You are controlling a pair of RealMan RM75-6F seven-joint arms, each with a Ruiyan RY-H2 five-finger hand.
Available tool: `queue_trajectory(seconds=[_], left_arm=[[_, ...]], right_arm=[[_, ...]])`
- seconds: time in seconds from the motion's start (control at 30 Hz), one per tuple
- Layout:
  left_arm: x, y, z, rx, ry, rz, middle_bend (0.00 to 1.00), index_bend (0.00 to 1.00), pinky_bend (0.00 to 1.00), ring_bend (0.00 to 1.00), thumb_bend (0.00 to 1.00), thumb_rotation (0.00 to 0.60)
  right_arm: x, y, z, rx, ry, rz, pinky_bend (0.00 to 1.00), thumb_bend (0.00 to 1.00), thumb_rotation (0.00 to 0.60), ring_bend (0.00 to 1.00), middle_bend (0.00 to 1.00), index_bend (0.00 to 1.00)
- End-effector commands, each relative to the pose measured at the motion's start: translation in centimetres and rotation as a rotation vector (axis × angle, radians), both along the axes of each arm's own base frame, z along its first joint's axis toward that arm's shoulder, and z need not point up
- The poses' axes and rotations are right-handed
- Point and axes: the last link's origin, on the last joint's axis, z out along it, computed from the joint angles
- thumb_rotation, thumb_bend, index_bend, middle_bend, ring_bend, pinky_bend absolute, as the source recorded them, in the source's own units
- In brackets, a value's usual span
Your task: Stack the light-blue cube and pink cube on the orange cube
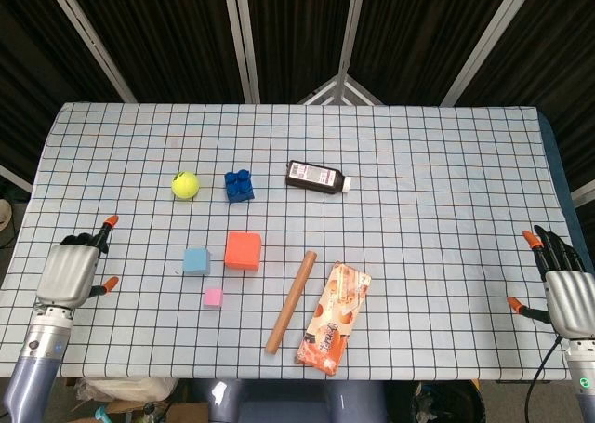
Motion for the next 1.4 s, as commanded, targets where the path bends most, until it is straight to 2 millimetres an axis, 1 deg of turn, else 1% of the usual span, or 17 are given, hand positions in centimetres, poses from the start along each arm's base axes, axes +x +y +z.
queue_trajectory(seconds=[0.03,0.1,0.17,0.27,0.4,0.53,0.67,0.87,1.07,1.4], left_arm=[[1.4,0.7,-1.2,-0.021,-0.006,-0.013,0.65,0.11,0.55,0.54,0.19,0.600],[1.9,0.9,-1.8,-0.028,-0.003,-0.018,0.72,0.14,0.62,0.62,0.18,0.600],[2.3,1.0,-2.4,-0.034,-0.004,-0.022,0.76,0.15,0.68,0.66,0.16,0.600],[2.8,1.1,-3.4,-0.044,-0.014,-0.032,0.79,0.18,0.73,0.71,0.13,0.600],[3.2,1.2,-4.5,-0.066,-0.022,-0.042,0.80,0.22,0.74,0.71,0.13,0.600],[3.5,1.5,-4.9,-0.066,-0.021,-0.053,0.80,0.26,0.74,0.72,0.13,0.600],[4.3,2.3,-6.3,-0.084,-0.004,-0.073,0.80,0.29,0.74,0.72,0.13,0.600],[4.6,2.8,-7.3,-0.101,0.008,-0.070,0.80,0.29,0.74,0.72,0.16,0.600],[4.5,3.2,-8.4,-0.125,0.001,-0.064,0.80,0.29,0.74,0.72,0.16,0.600],[4.0,3.8,-9.6,-0.122,0.026,-0.052,0.80,0.32,0.74,0.72,0.16,0.600]], right_arm=[[-0.1,0.1,0.2,-0.002,-0.005,0.000,0.14,0.13,0.600,0.03,0.01,0.00],[-0.2,0.1,0.3,-0.002,-0.010,0.000,0.14,0.13,0.600,0.03,0.01,0.00],[-0.3,0.0,0.3,0.001,-0.014,-0.003,0.14,0.13,0.600,0.04,0.01,0.00],[-0.4,0.0,0.3,0.011,-0.018,-0.011,0.14,0.13,0.600,0.04,0.01,0.00],[-0.5,-0.1,0.3,0.015,-0.021,-0.013,0.14,0.13,0.600,0.04,0.01,0.00],[-0.5,-0.1,0.4,0.015,-0.024,-0.013,0.14,0.13,0.600,0.04,0.01,0.00],[-0.6,-0.1,0.4,0.015,-0.027,-0.018,0.14,0.13,0.600,0.04,0.01,0.00],[-0.7,-0.2,0.4,0.016,-0.024,-0.026,0.14,0.13,0.600,0.04,0.01,0.00],[-0.7,-0.4,0.3,0.022,-0.020,-0.030,0.14,0.13,0.600,0.04,0.01,0.00],[-0.8,-0.5,0.0,0.030,-0.011,-0.039,0.14,0.13,0.600,0.04,0.01,0.00]])
